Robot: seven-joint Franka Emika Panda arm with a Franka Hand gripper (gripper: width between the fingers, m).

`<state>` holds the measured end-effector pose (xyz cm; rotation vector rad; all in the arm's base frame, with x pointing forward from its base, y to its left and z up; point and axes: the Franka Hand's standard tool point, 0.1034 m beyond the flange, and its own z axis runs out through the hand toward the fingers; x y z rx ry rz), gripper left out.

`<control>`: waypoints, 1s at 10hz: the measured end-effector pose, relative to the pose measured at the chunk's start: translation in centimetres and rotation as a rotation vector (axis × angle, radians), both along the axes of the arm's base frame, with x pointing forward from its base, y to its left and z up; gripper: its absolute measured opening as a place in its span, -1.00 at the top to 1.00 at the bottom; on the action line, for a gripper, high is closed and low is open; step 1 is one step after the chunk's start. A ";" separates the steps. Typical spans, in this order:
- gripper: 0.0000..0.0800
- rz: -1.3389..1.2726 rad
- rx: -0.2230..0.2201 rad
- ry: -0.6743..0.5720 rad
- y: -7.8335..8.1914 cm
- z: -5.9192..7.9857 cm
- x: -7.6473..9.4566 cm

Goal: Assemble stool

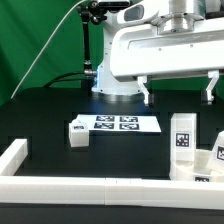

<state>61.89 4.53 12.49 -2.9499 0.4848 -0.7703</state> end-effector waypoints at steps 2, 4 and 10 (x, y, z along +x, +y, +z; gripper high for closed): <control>-0.62 0.000 0.001 0.005 0.0 -0.1 0.0; -0.62 -0.055 0.026 0.027 -1.3 -0.2 -0.3; -0.62 -0.099 0.221 0.408 -1.5 -0.5 -1.5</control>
Offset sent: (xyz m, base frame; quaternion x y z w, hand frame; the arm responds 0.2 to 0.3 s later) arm -0.0135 -0.0331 -0.0013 -0.0192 -0.0312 0.1240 0.9916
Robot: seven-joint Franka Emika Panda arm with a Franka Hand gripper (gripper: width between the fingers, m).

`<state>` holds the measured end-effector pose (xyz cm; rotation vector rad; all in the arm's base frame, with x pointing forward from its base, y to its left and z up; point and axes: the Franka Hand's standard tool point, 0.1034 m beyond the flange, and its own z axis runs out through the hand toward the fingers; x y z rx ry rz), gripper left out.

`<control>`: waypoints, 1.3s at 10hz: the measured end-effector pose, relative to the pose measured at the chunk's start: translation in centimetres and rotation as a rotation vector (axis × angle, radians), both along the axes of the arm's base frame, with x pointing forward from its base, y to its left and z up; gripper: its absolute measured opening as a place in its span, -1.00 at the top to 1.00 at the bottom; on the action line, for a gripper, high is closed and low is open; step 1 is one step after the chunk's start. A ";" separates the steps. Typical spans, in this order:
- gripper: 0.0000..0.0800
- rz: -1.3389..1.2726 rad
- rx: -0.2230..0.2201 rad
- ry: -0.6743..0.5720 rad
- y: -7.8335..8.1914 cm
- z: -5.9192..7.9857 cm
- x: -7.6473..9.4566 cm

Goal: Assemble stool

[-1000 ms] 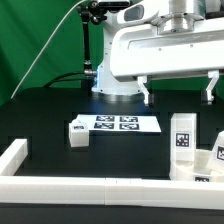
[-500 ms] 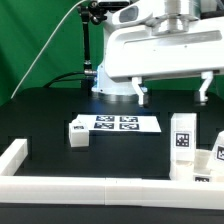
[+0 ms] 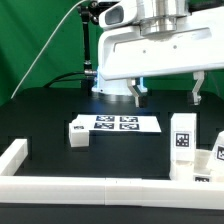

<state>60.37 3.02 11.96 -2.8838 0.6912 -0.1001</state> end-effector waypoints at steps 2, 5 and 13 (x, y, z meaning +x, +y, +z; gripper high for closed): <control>-0.62 -0.058 -0.003 0.011 0.1 -0.7 0.3; -0.62 -0.049 -0.018 0.008 1.7 -1.5 0.3; 0.06 0.066 -0.075 -0.006 2.5 -2.7 0.5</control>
Offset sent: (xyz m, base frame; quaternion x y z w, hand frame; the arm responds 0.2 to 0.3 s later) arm 0.0001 0.0140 -0.0057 -0.0185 -0.0002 0.0004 0.9998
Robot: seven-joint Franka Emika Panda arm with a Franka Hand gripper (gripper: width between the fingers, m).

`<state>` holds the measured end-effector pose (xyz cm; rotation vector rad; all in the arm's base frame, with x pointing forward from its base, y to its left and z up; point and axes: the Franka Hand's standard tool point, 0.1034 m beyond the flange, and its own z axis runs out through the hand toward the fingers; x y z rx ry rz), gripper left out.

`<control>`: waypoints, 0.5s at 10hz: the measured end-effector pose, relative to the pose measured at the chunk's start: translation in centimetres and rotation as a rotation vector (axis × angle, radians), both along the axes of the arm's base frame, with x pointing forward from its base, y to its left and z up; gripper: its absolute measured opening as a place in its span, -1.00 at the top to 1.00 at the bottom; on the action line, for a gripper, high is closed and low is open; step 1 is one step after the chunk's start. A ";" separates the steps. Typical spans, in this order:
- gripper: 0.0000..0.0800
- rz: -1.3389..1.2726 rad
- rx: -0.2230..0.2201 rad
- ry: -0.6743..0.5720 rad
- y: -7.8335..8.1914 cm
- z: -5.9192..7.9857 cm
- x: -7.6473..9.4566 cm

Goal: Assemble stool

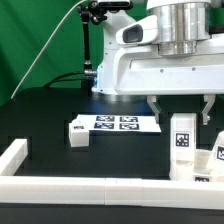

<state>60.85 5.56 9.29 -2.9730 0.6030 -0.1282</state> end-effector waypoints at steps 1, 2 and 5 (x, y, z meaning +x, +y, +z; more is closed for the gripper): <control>0.06 -0.001 0.000 0.000 0.0 0.0 0.0; 0.16 -0.001 0.000 0.000 0.0 0.0 0.0; 0.16 -0.029 0.003 0.002 0.0 0.0 0.0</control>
Offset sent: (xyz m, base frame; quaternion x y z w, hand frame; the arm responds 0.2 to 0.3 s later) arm 0.0000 0.0000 0.0000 0.0000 0.0000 0.0650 0.9979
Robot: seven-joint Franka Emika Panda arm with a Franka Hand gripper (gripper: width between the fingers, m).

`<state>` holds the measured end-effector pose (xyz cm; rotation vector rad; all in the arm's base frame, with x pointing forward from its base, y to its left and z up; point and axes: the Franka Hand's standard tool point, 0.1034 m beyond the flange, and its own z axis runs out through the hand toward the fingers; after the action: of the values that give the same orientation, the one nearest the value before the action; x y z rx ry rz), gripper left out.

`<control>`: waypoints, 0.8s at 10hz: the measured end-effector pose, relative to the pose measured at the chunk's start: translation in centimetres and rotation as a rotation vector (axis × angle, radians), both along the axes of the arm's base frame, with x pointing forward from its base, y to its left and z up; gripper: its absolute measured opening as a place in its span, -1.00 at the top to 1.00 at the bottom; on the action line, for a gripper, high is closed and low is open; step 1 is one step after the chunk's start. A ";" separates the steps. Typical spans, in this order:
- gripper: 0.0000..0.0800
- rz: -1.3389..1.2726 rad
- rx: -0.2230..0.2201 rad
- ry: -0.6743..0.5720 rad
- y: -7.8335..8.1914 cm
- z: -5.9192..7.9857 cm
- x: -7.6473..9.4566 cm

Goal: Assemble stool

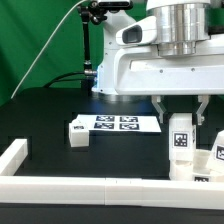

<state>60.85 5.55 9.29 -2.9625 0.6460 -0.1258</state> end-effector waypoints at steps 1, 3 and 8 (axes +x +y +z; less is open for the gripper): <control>0.16 -0.008 0.001 0.001 0.0 0.0 0.0; 0.16 -0.205 0.026 0.020 -0.1 -0.1 -0.1; 0.16 -0.812 0.147 0.055 -0.2 -0.2 0.0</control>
Offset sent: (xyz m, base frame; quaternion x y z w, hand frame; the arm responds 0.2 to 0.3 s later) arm -0.0075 -0.0150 -0.0036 -0.0161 -0.0306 0.3376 0.9407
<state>60.85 5.35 9.09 -2.3880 1.7286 -0.0527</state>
